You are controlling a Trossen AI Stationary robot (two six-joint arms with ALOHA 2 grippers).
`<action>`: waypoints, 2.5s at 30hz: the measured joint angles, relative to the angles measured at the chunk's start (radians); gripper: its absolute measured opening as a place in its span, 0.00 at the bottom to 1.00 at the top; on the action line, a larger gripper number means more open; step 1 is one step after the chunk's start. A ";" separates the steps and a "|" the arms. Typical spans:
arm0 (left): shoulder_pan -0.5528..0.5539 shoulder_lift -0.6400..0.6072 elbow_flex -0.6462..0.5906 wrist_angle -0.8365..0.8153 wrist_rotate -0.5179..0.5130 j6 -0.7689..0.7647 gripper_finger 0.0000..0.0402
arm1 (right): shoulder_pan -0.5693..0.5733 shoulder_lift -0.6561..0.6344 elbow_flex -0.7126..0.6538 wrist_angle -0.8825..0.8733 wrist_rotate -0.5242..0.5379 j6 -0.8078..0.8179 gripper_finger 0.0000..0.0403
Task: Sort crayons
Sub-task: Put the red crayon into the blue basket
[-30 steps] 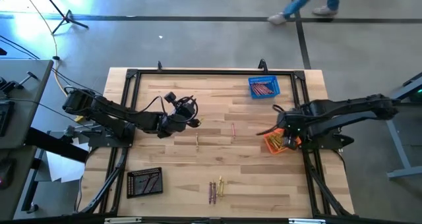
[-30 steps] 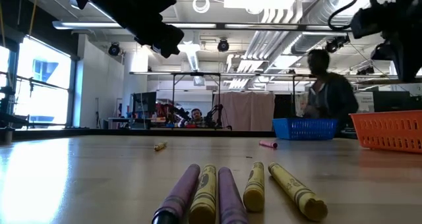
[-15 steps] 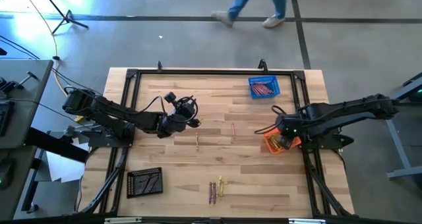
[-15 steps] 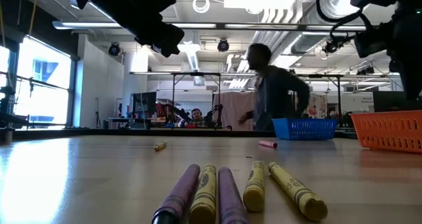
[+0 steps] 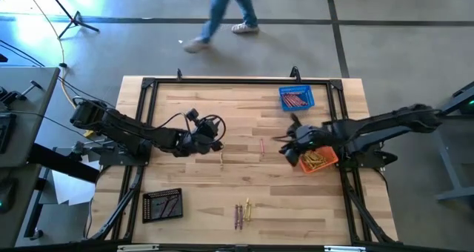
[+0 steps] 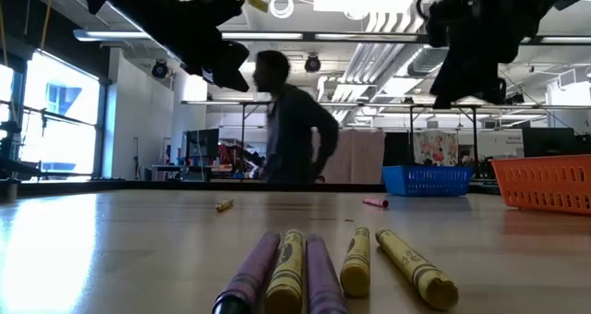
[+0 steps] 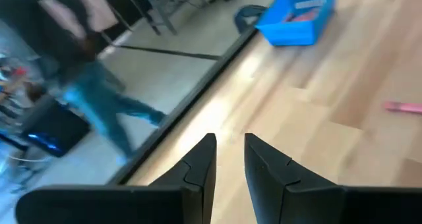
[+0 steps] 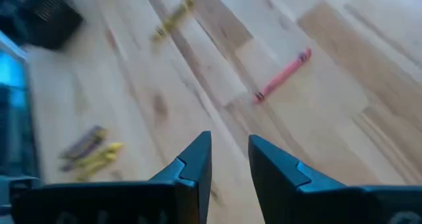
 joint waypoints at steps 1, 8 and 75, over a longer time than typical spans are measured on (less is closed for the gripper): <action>-0.009 0.000 0.000 -0.012 0.013 -0.018 0.16 | 0.000 0.039 0.000 0.011 0.000 -0.012 0.22; -0.085 0.000 0.000 -0.019 0.046 -0.037 0.16 | -0.044 0.294 0.021 0.095 0.008 0.003 0.22; -0.145 0.000 0.000 -0.004 -0.021 -0.038 0.16 | -0.269 0.388 0.402 -0.225 0.088 -0.409 0.02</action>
